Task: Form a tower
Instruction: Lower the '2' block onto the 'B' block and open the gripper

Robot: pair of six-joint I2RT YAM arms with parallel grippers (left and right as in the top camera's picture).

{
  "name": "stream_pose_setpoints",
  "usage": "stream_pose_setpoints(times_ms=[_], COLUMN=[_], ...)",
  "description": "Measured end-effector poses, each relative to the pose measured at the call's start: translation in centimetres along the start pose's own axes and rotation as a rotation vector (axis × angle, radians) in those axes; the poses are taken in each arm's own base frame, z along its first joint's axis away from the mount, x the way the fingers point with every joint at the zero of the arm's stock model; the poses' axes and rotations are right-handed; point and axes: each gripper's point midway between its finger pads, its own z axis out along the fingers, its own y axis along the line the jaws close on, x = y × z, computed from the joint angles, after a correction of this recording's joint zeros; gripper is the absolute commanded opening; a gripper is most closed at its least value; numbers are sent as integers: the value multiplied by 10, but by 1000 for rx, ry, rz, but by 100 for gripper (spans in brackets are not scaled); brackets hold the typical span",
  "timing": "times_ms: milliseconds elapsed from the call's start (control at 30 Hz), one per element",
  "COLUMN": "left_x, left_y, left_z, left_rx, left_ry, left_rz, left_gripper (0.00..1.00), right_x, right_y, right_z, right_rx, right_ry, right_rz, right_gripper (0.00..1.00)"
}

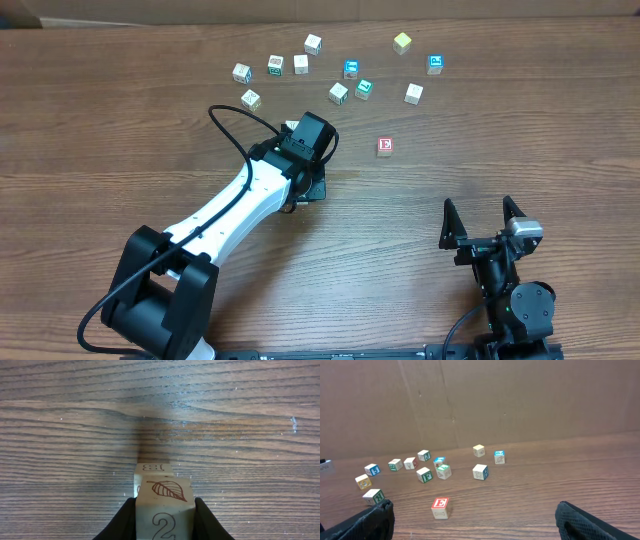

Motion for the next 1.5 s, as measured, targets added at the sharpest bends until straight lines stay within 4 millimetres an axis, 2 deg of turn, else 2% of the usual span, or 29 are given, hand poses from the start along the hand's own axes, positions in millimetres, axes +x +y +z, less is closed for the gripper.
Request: stream_pose_setpoints(times_ms=[567, 1500], left_x=[0, -1], left_y=[7, 6], left_z=[1, 1], left_rx=[-44, -39], left_ry=[-13, -18], left_rz=[8, 7], left_gripper=[22, 24], right_x=[0, 0], right_y=[0, 0], right_z=[0, 0], right_rx=[0, 0], right_ry=[0, 0], right_rz=[0, 0], right_gripper=[100, 100])
